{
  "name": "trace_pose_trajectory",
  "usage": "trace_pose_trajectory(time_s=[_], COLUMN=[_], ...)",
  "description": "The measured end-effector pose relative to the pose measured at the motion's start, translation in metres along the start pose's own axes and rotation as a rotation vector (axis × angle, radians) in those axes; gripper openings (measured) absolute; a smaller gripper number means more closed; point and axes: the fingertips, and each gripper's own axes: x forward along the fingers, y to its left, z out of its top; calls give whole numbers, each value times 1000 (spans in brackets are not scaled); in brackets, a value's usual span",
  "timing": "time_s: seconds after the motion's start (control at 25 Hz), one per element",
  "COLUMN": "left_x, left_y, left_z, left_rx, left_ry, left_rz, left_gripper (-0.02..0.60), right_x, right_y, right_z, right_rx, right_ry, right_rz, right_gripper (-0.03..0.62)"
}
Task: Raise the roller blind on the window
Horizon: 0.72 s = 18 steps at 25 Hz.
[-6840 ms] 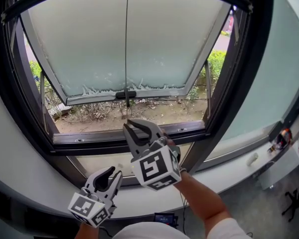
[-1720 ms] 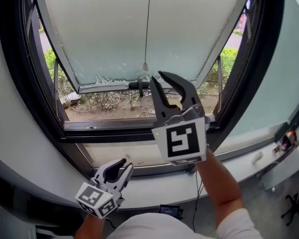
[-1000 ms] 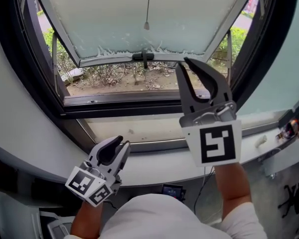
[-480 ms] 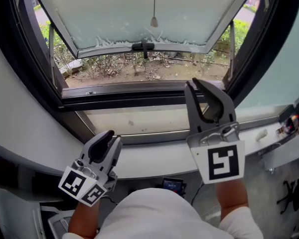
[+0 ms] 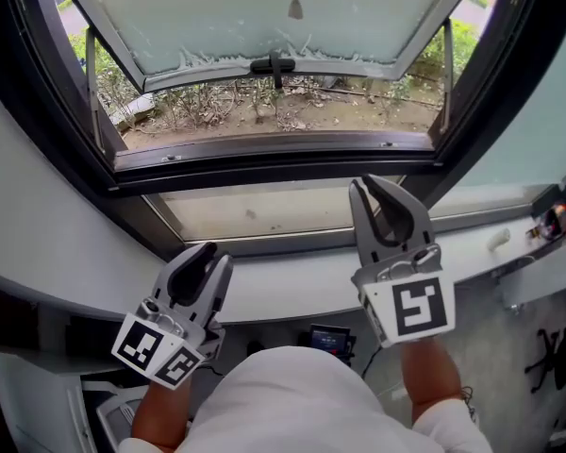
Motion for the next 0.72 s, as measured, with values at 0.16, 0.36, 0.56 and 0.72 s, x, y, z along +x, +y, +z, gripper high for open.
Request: trace_pose_trajectory(time_s=[0.16,0.36,0.56,0.72], left_x=[-4,-13,-25,-34], left_y=[4,14,23,27], left_z=[-7,-22,-39,-49], left_rx=[-7,-21,-47,-58], left_ry=[20,59,105,129], left_rz=[0,-5,-6,-15], left_gripper=[110,109,109,109], right_x=[-2,-3,-6,-12], right_y=[11,26,47,61], right_z=[-21,-49,-74,-91], right_rx=[31,75,109,150], right_ry=[49,107,166,209], right_rz=[4,5,15,7], right_gripper=[58,58,58,58])
